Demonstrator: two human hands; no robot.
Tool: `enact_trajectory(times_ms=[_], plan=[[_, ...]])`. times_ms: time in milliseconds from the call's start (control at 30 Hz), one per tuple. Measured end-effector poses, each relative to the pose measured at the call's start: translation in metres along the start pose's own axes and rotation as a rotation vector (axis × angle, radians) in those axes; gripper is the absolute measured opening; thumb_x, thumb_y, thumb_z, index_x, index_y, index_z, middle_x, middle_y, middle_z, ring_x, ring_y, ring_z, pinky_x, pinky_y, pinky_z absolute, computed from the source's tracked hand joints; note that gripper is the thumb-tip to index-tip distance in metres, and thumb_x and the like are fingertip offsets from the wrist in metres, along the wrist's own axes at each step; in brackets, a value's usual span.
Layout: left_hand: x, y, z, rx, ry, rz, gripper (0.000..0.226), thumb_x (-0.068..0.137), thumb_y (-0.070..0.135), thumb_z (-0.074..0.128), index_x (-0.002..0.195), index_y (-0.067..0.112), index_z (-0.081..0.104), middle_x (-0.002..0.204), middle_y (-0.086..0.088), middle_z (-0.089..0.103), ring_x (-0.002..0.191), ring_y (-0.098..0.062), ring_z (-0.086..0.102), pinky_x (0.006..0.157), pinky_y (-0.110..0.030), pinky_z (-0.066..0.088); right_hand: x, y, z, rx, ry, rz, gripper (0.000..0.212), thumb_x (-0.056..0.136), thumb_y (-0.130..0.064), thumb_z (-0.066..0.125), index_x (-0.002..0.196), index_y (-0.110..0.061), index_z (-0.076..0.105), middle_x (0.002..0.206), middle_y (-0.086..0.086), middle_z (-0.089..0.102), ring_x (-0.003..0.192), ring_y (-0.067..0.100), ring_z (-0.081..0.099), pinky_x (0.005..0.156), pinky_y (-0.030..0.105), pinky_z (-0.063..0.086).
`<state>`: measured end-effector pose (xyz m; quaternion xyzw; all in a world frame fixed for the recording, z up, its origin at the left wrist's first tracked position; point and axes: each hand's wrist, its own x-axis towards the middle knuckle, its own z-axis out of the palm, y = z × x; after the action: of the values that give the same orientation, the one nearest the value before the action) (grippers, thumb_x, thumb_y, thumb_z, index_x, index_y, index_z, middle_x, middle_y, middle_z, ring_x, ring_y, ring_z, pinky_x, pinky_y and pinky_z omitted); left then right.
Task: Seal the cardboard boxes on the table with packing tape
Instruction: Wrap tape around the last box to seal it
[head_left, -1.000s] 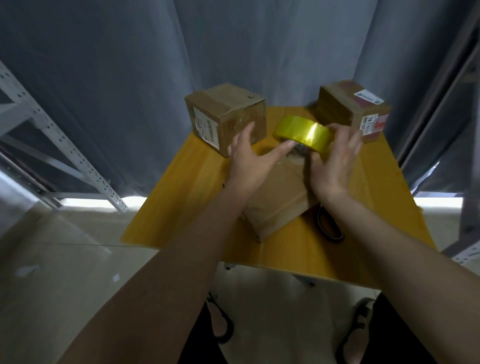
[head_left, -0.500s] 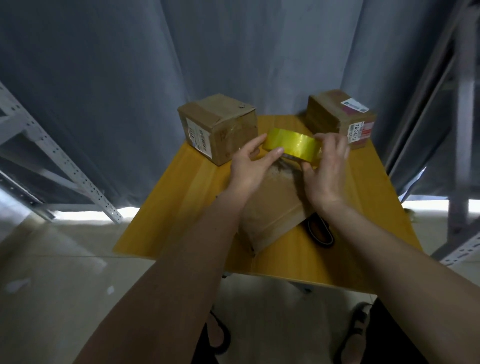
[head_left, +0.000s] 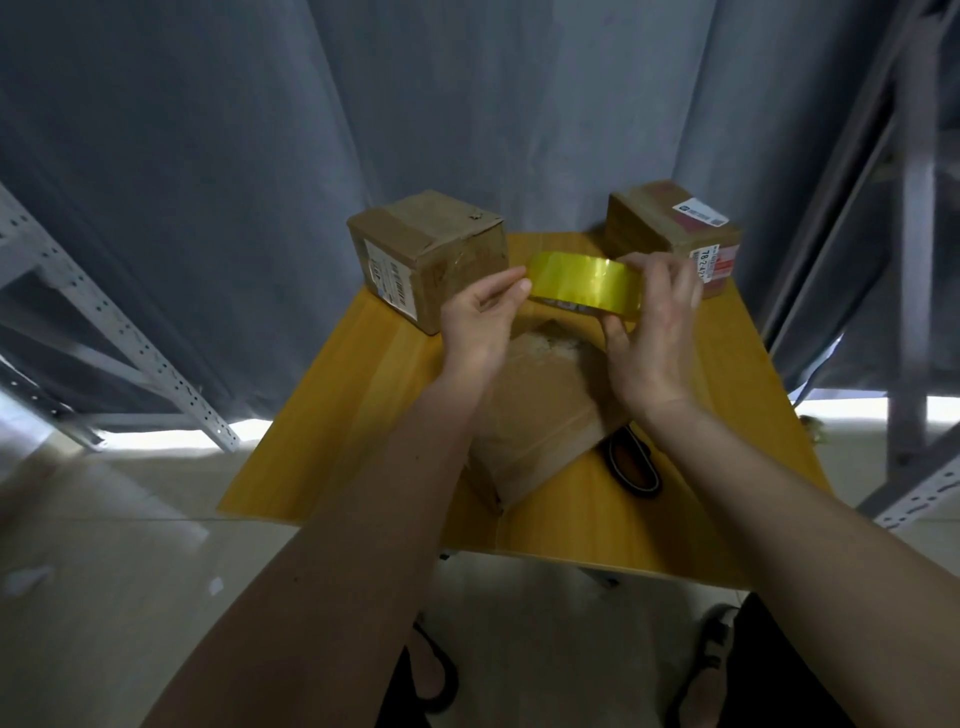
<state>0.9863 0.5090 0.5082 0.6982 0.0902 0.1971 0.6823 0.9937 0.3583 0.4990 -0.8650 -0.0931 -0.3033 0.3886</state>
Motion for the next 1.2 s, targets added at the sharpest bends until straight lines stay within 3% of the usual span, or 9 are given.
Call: enact_trajectory(times_ms=[233, 467, 600, 700, 800, 933, 1000, 1067, 1200], plan=[[-0.002, 0.036, -0.005, 0.049, -0.250, 0.082, 0.049, 0.086, 0.021, 0.072, 0.132, 0.017, 0.057, 0.134, -0.001, 0.058, 0.123, -0.010, 0.054, 0.096, -0.020, 0.048, 0.013, -0.014, -0.012, 0.149, 0.077, -0.033, 0.056, 0.083, 0.006, 0.052, 0.138, -0.006, 0.045, 0.134, 0.018, 0.041, 0.129, 0.028, 0.039, 0.111, 0.031, 0.030], [-0.012, 0.068, -0.004, -0.145, -0.680, -0.201, 0.015, 0.091, 0.015, 0.062, 0.095, 0.002, 0.067, 0.083, -0.012, 0.070, 0.080, -0.025, 0.067, 0.084, -0.040, 0.055, 0.020, -0.017, -0.017, 0.375, 0.018, -0.123, 0.044, 0.089, 0.008, 0.048, 0.132, -0.002, 0.052, 0.129, 0.009, 0.055, 0.116, 0.004, 0.046, 0.099, 0.008, 0.032], [-0.014, 0.064, 0.005, -0.198, -0.532, -0.307, 0.029, 0.093, 0.034, 0.061, 0.093, 0.005, 0.065, 0.062, -0.008, 0.060, 0.053, -0.018, 0.056, 0.063, -0.031, 0.050, 0.017, -0.014, -0.017, 0.448, -0.078, 0.027, 0.047, 0.089, -0.005, 0.061, 0.134, -0.012, 0.051, 0.120, -0.013, 0.052, 0.107, -0.009, 0.046, 0.095, 0.010, 0.040], [-0.012, 0.053, 0.006, -0.193, -0.399, -0.350, 0.039, 0.089, 0.044, 0.064, 0.097, 0.006, 0.067, 0.060, -0.007, 0.059, 0.049, -0.016, 0.053, 0.054, -0.027, 0.048, 0.011, 0.004, -0.020, 0.388, -0.258, 0.296, 0.057, 0.086, -0.015, 0.070, 0.137, -0.016, 0.045, 0.114, -0.004, 0.055, 0.109, 0.011, 0.053, 0.093, 0.027, 0.048], [-0.013, 0.047, 0.008, -0.212, -0.312, -0.340, 0.031, 0.093, 0.039, 0.060, 0.098, 0.009, 0.066, 0.063, -0.006, 0.065, 0.051, -0.015, 0.059, 0.057, -0.027, 0.052, -0.002, 0.028, -0.023, 0.115, -0.635, 0.446, 0.048, 0.090, -0.010, 0.059, 0.136, -0.013, 0.045, 0.129, 0.007, 0.054, 0.119, 0.025, 0.052, 0.098, 0.038, 0.047], [-0.014, 0.044, 0.014, -0.296, -0.254, -0.312, 0.025, 0.098, 0.029, 0.053, 0.097, 0.006, 0.061, 0.066, -0.006, 0.065, 0.055, -0.015, 0.062, 0.064, -0.029, 0.052, -0.018, 0.048, -0.027, -0.126, -1.198, 0.345, 0.060, 0.088, -0.011, 0.061, 0.142, -0.021, 0.038, 0.133, 0.004, 0.050, 0.109, 0.020, 0.054, 0.084, 0.027, 0.048], [-0.014, 0.039, 0.015, -0.307, -0.243, -0.296, 0.021, 0.100, 0.025, 0.050, 0.101, 0.005, 0.058, 0.074, -0.008, 0.065, 0.060, -0.017, 0.063, 0.067, -0.030, 0.052, -0.023, 0.059, -0.025, -0.215, -1.250, 0.266, 0.080, 0.086, -0.026, 0.069, 0.152, -0.026, 0.023, 0.157, -0.003, 0.019, 0.141, 0.022, 0.026, 0.113, 0.038, 0.029], [-0.014, 0.034, 0.015, -0.316, -0.240, -0.290, 0.017, 0.100, 0.020, 0.049, 0.103, 0.005, 0.057, 0.077, -0.008, 0.067, 0.064, -0.017, 0.065, 0.066, -0.030, 0.052, -0.024, 0.070, -0.019, -0.268, -1.195, 0.238, 0.080, 0.089, -0.032, 0.066, 0.153, -0.028, 0.018, 0.162, -0.006, 0.003, 0.148, 0.021, 0.008, 0.120, 0.044, 0.012], [-0.016, 0.027, 0.013, -0.293, -0.259, -0.235, 0.008, 0.090, 0.004, 0.055, 0.097, 0.008, 0.057, 0.078, -0.004, 0.071, 0.071, -0.018, 0.068, 0.066, -0.031, 0.053, -0.014, 0.080, -0.008, -0.357, -1.019, 0.162, 0.059, 0.095, -0.009, 0.048, 0.150, -0.025, 0.031, 0.161, -0.002, 0.014, 0.146, 0.024, 0.017, 0.118, 0.045, 0.019]])
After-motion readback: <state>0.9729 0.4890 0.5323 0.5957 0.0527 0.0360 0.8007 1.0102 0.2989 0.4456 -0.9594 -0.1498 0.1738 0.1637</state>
